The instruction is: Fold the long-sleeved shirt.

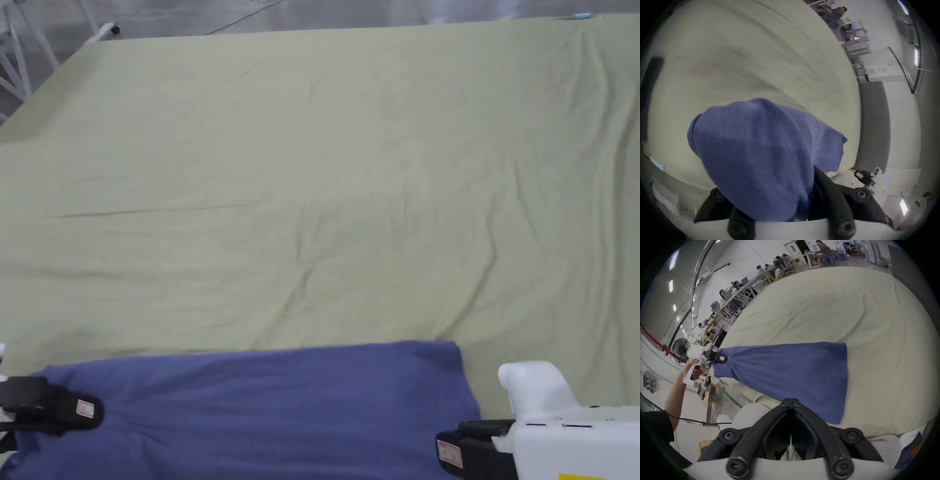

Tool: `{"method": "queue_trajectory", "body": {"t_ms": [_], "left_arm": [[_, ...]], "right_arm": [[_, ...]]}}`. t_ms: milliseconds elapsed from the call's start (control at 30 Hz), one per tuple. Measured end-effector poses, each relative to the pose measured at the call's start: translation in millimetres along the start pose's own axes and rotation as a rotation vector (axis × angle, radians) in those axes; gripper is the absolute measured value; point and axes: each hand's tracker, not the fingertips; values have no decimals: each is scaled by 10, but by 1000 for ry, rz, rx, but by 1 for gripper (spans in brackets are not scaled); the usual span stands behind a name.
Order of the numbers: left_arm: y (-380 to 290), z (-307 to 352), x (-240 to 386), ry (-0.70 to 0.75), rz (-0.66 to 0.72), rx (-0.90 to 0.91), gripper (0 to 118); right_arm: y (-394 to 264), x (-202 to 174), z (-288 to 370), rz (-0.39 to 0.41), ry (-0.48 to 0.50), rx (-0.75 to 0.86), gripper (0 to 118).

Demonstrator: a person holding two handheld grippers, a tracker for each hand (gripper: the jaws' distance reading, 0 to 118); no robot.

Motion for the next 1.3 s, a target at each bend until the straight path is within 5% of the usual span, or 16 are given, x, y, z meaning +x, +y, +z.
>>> {"method": "queue_trajectory", "body": {"t_ms": [267,433,567,767,900,967,1000,1100,1300], "left_arm": [[-263,-403,985,174,-112,4,11],[-542,-1198,1824,190,-139,-35,12],[-705,-2109,2436,332,-309,-100,12],[-781,-2759,2892,585,-288,-7,13],[-904,-2858,3032,589,-293,38,14],[-965,-2899,3084,606,-287,57,28],[-998,-2892,3127,560,-291,65,62],[-1163,-2855,3333,304,-282,61,102],[-1313,-2480,3484,56,-350,49,108]], "right_arm": [[-73,156,123,-14,-50,-24,0],[-160,493,260,-102,-63,-29,0],[-266,750,348,-140,-79,-23,0],[-431,1037,442,-217,-77,-13,0],[-504,1144,446,-238,-78,-18,0],[-520,1167,458,-241,-77,-17,0],[-526,1171,471,-243,-77,-16,0],[-518,1170,515,-247,-64,1,0],[-465,1165,686,-249,-75,51,0]]}}
